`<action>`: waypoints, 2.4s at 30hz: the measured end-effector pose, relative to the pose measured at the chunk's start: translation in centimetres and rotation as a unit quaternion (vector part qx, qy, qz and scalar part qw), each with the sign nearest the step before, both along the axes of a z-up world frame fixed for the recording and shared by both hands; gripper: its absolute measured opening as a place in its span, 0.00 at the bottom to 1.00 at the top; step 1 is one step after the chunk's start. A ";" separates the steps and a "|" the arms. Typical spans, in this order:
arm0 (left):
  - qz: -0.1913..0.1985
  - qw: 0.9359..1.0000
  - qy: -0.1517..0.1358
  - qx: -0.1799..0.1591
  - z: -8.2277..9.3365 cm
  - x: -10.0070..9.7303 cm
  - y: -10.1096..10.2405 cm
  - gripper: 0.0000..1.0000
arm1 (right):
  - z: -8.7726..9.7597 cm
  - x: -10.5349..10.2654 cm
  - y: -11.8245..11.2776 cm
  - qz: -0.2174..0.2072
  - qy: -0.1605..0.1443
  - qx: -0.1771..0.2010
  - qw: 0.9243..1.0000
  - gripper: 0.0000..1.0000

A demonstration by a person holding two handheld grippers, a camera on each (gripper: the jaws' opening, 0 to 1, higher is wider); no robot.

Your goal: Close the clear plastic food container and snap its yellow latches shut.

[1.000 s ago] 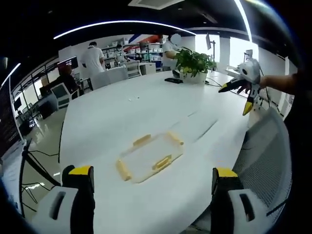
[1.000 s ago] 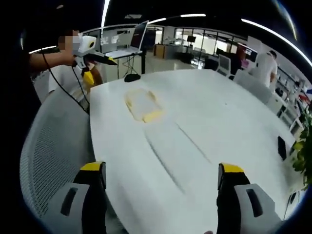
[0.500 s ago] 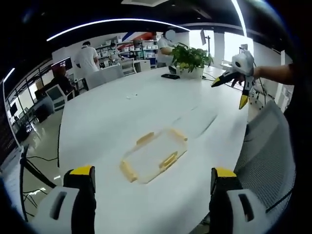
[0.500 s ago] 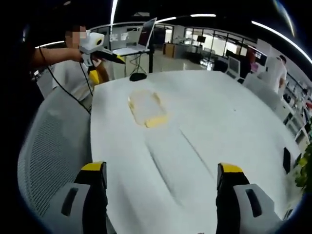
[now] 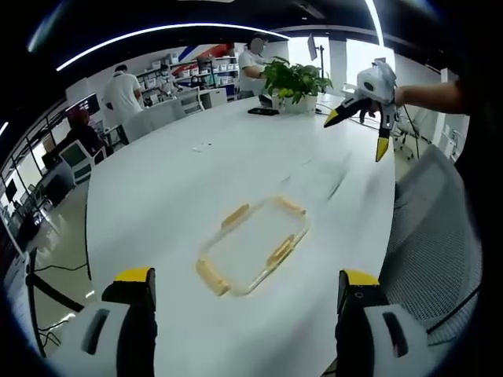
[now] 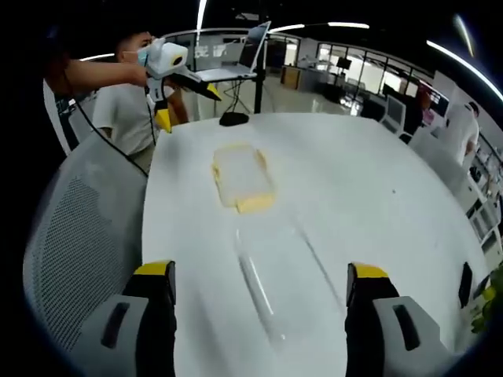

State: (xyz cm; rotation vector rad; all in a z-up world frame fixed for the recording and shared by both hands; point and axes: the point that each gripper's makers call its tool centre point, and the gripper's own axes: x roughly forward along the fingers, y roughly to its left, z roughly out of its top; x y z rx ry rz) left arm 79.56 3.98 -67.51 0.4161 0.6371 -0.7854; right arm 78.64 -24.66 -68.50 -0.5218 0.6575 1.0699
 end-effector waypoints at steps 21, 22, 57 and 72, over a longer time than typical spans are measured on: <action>-0.060 0.997 0.034 0.037 -2.4 2.1 0.5 0.86 | -0.8 2.3 4.2 0.048 0.006 -0.013 0.999 0.78; -0.062 0.997 0.036 0.038 -2.5 2.2 0.6 0.86 | -0.8 2.4 4.4 0.050 0.007 -0.014 0.999 0.77; -0.185 0.974 0.068 0.113 -5.6 5.0 1.7 0.59 | -3.4 4.6 10.8 0.094 0.031 -0.057 0.993 0.60; -0.238 0.959 0.072 0.136 -7.3 5.8 1.5 0.49 | -5.1 5.3 12.1 0.108 0.038 -0.090 0.989 0.53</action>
